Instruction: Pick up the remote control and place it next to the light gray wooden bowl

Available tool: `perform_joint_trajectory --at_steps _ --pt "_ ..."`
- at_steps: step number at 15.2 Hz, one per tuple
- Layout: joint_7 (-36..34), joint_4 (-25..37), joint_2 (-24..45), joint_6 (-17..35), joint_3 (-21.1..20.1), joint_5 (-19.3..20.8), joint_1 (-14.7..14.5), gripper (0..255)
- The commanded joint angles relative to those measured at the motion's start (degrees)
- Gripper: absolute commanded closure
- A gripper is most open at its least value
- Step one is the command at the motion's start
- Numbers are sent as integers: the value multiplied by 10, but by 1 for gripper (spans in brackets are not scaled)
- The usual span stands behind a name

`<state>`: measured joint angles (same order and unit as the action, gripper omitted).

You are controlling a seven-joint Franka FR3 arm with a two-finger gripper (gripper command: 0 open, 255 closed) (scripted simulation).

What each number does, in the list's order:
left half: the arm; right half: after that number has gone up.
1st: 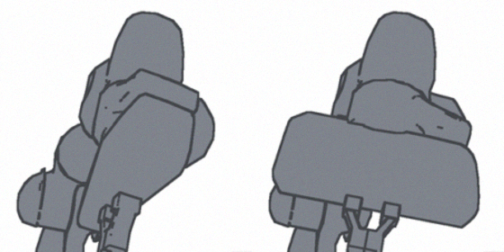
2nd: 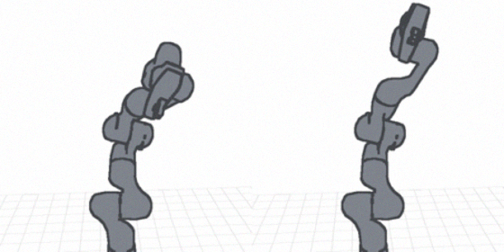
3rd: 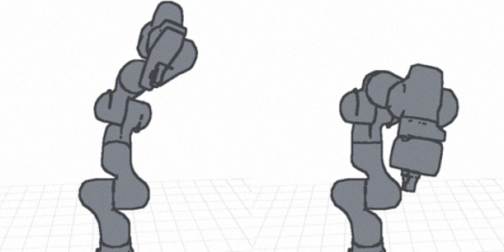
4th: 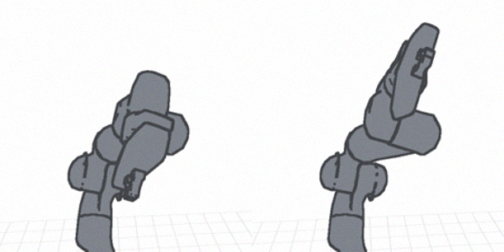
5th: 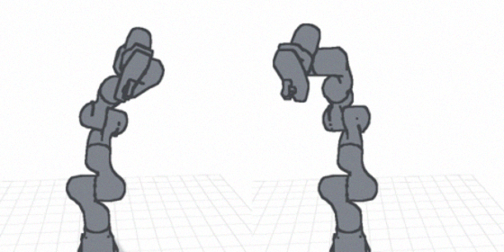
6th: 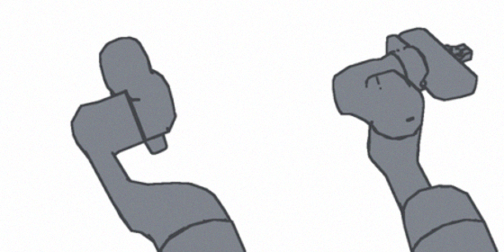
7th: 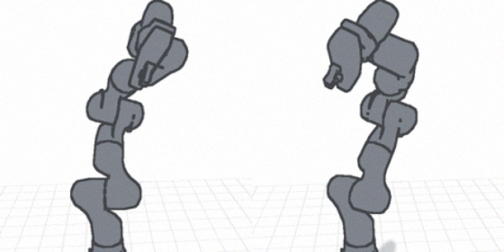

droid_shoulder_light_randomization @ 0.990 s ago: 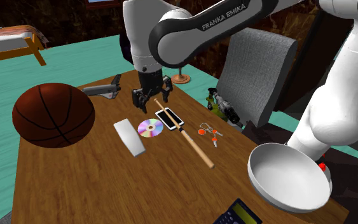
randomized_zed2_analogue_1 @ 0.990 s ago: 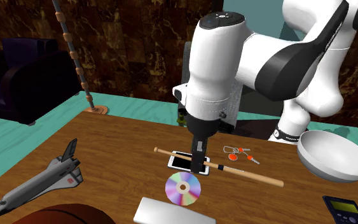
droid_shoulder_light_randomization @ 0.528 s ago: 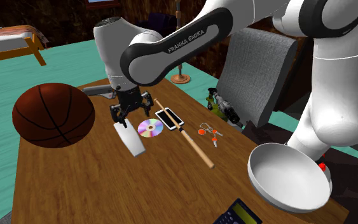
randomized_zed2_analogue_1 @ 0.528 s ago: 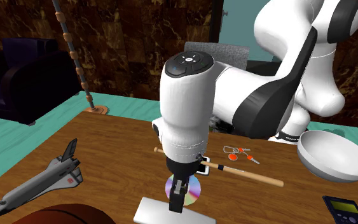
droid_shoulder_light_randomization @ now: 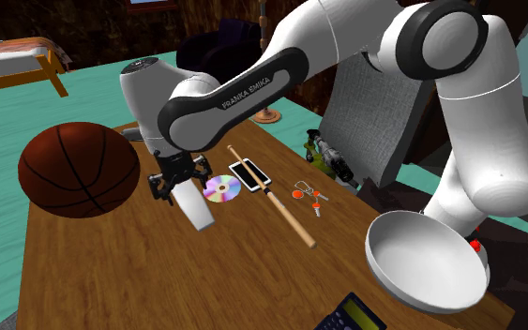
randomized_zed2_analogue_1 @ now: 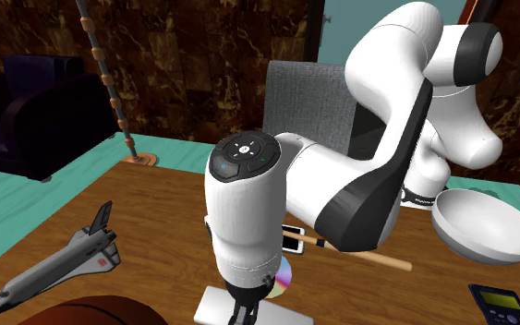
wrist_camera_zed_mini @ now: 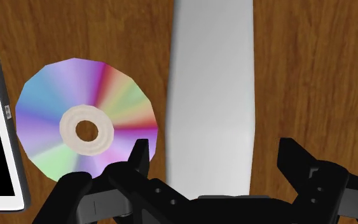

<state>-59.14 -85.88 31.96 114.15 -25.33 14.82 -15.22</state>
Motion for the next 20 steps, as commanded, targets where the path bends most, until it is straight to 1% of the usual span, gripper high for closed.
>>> perform_joint_trajectory --at_steps 1,3,11,12,20 --pt "-1 -8 5 13 2 2 1 0" --pt "-3 -14 9 22 3 5 0 0" --pt "-3 -14 9 22 3 5 0 0" --pt "-3 -14 9 22 3 5 0 255" --pt "-2 -14 9 22 3 5 0 255"
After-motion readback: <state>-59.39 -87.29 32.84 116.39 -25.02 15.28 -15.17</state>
